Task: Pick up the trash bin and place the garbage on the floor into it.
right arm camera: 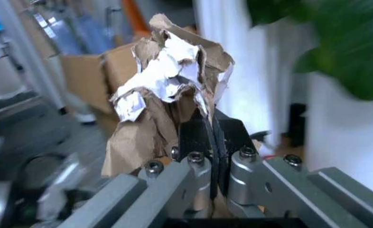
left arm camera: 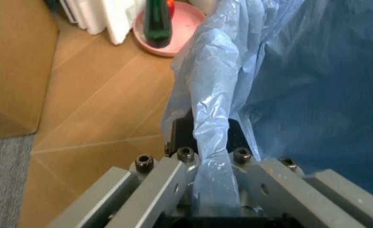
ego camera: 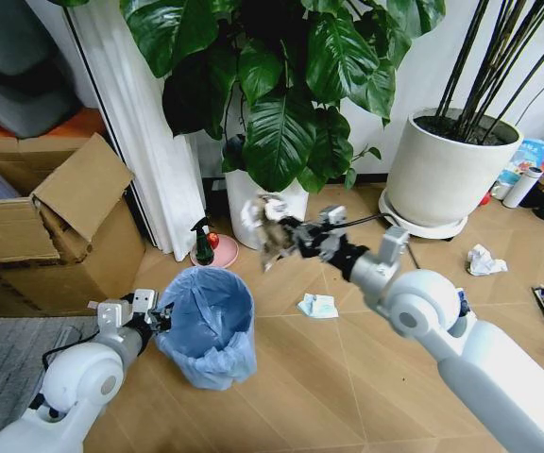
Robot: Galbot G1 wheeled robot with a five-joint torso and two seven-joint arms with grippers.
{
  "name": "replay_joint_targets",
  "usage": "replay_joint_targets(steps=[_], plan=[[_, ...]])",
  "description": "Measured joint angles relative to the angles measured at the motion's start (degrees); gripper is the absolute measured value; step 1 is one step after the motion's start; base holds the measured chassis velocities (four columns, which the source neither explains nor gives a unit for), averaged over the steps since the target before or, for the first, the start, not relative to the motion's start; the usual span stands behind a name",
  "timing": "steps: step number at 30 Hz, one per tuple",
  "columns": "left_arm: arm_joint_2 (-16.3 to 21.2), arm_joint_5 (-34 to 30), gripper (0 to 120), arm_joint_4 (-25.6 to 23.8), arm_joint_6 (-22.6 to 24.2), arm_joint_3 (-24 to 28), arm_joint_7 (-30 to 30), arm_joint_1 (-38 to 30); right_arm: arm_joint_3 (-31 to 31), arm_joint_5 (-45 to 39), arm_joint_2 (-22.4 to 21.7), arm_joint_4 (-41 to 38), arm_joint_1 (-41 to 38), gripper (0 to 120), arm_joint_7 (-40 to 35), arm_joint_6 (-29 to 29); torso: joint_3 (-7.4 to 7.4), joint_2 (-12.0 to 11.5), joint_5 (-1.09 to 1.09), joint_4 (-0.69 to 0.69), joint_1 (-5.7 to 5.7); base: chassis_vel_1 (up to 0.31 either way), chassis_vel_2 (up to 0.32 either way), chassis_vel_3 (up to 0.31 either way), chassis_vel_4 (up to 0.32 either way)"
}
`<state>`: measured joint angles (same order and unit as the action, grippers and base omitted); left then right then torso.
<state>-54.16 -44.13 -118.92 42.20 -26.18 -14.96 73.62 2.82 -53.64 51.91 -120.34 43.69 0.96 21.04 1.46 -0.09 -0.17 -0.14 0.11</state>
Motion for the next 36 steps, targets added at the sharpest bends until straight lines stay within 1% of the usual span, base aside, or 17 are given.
replay_joint_targets(steps=[6,11,13,15,17,18,19,20,21,22,24,26,27,28,29,32,36], plan=[[0.5,-0.2,0,0.6,0.0,0.1,1.0,-0.6,11.2,0.7,3.1,6.0,-6.7,0,-1.0,0.0,0.0,0.0,-0.01,0.03,0.0,0.0,0.0,0.0,0.0],[0.4,-0.2,0,1.2,0.0,0.0,1.6,-1.3,15.1,0.8,3.8,8.3,-8.4,1,-2.5,0.3,0.0,0.0,-0.01,0.02,0.0,0.0,0.0,0.0,0.0],[0.2,-0.2,0,1.9,0.0,0.2,2.0,-1.9,17.9,1.2,4.5,10.0,-9.4,13,-3.7,-0.2,0.0,0.0,-0.01,0.0,0.0,0.0,0.0,0.0,0.0],[0.2,-0.2,0,1.9,0.0,0.2,2.0,-1.9,17.9,1.2,4.5,10.0,-9.4,13,-3.7,-0.2,0.0,0.0,-0.01,0.0,0.0,0.0,0.0,0.0,0.0],[-0.1,-0.3,0,2.4,0.0,0.4,2.4,-2.9,20.4,1.9,5.3,11.6,-10.5,25,-4.0,-0.3,0.0,0.0,-0.01,0.01,0.0,0.0,0.0,0.0,0.0],[-0.1,-0.3,0,2.4,0.0,0.4,2.4,-2.9,20.4,1.9,5.3,11.6,-10.5,25,-4.0,-0.3,0.0,0.0,-0.01,0.01,0.0,0.0,0.0,0.0,0.0],[-0.2,-0.3,0,2.7,0.0,0.4,2.8,-3.2,21.4,2.1,5.8,12.3,-11.0,34,-4.0,-0.2,0.0,0.0,-0.01,0.0,0.0,0.0,0.0,0.0,0.0],[-0.2,-0.3,0,2.7,0.0,0.4,2.9,-3.2,21.6,2.1,5.9,12.4,-11.0,36,-4.0,-0.2,0.0,0.0,-0.01,0.0,0.0,0.0,0.0,0.0,0.0],[-0.3,-0.3,0,2.8,0.0,0.4,3.1,-3.2,21.8,2.1,6.1,12.6,-11.2,43,-4.0,-0.1,0.0,0.0,-0.01,0.0,0.0,0.0,0.0,0.0,0.0],[-0.3,-0.3,0,2.8,0.0,0.4,3.1,-3.2,21.8,2.1,6.1,12.6,-11.2,43,-4.0,-0.1,0.0,0.0,-0.01,0.0,0.0,0.0,0.0,0.0,0.0],[-0.3,-0.3,0,3.0,0.0,0.3,3.3,-3.3,22.4,2.1,6.7,12.9,-11.7,52,-4.0,0.0,0.0,0.0,-0.01,0.0,0.0,0.0,0.0,0.0,0.0],[-0.3,-0.3,0,3.1,0.0,0.2,3.4,-3.3,22.7,1.9,7.0,13.0,-11.9,56,-4.0,0.1,0.0,0.0,-0.01,0.01,0.0,0.0,0.0,0.0,0.0],[-0.3,-0.4,0,3.3,0.0,0.1,3.5,-3.8,23.3,1.7,7.8,13.5,-12.6,71,-4.0,0.4,0.0,0.0,-0.01,0.01,0.0,0.0,0.0,0.0,0.0],[-0.3,-0.5,0,3.4,0.0,0.1,3.6,-4.1,23.5,1.6,8.3,13.8,-12.8,77,-4.0,0.5,-0.01,0.0,-0.01,0.01,0.0,0.0,0.0,0.0,0.0],[-0.3,-0.5,0,3.4,0.0,0.1,3.6,-4.1,23.5,1.6,8.3,13.8,-12.8,77,-4.0,0.5,-0.01,0.0,-0.01,0.01,0.0,0.0,0.0,0.0,0.0],[-0.3,-0.6,0,3.6,0.0,0.0,3.7,-4.2,23.9,0.8,8.8,13.8,-13.2,91,-4.0,1.1,0.0,0.0,-0.01,0.01,0.0,0.0,0.0,0.0,0.0],[-0.5,-0.6,0,3.7,0.0,-0.1,3.9,-4.2,24.1,0.6,9.3,14.0,-13.2,99,-4.4,1.2,0.0,0.0,-0.01,0.01,0.0,0.0,0.0,0.0,0.0]])
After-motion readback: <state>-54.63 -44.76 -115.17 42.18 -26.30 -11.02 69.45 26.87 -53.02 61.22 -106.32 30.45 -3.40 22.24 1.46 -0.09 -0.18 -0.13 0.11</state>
